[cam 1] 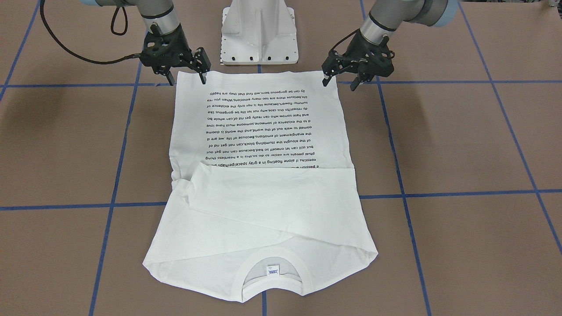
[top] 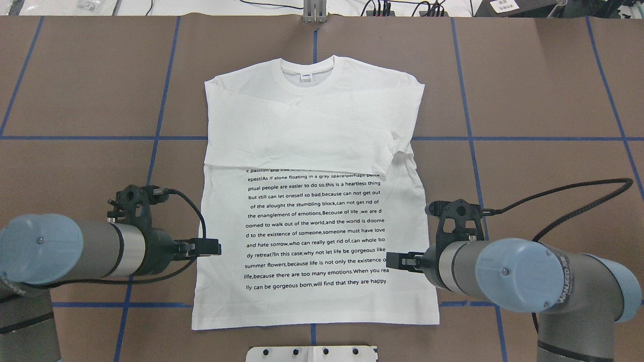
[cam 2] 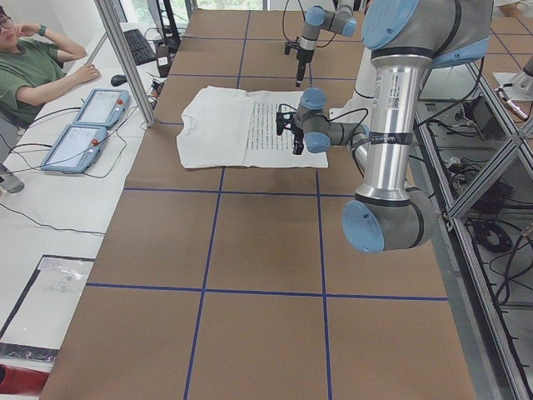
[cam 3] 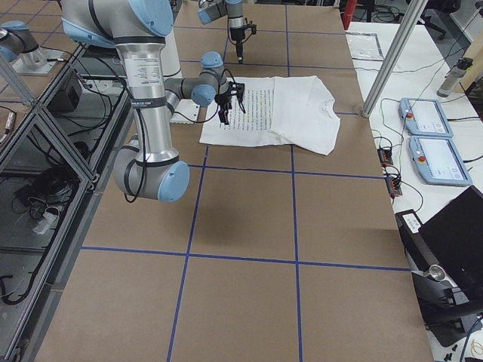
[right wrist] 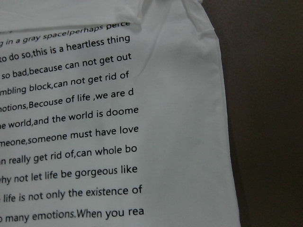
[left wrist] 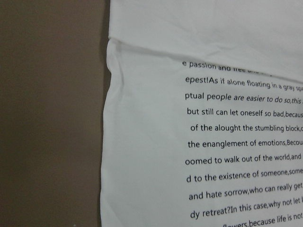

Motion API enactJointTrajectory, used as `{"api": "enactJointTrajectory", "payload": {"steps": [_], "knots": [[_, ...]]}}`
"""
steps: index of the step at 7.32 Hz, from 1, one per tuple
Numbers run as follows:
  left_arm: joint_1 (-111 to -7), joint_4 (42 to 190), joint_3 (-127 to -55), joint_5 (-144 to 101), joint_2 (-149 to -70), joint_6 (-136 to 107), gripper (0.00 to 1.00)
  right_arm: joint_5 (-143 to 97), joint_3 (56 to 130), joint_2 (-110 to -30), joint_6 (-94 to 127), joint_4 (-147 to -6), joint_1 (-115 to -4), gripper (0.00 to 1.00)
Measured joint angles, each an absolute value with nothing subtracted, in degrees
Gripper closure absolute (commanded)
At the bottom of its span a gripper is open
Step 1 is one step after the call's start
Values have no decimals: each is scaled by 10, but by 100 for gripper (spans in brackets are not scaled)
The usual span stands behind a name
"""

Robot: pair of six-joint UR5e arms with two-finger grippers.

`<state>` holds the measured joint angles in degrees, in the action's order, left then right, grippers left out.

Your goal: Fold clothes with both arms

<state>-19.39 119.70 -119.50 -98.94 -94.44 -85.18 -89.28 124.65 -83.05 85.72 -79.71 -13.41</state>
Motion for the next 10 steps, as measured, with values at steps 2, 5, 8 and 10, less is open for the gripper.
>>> {"api": "enactJointTrajectory", "payload": {"steps": [2, 5, 8, 10], "knots": [[-130, 1197, -1194, -946, -931, -892, 1, -853, 1251, -859, 886, -773, -94, 0], [-82, 1195, -1182, -923, -923, -920, 5, -843, 1252, -863, 892, -770, -85, 0], [-64, 1194, -1165, -918, -925, -924, 11, -842, 1252, -863, 892, -770, -84, 0], [-57, 1194, -1162, -918, -925, -925, 23, -842, 1252, -863, 892, -770, -85, 0]]}}
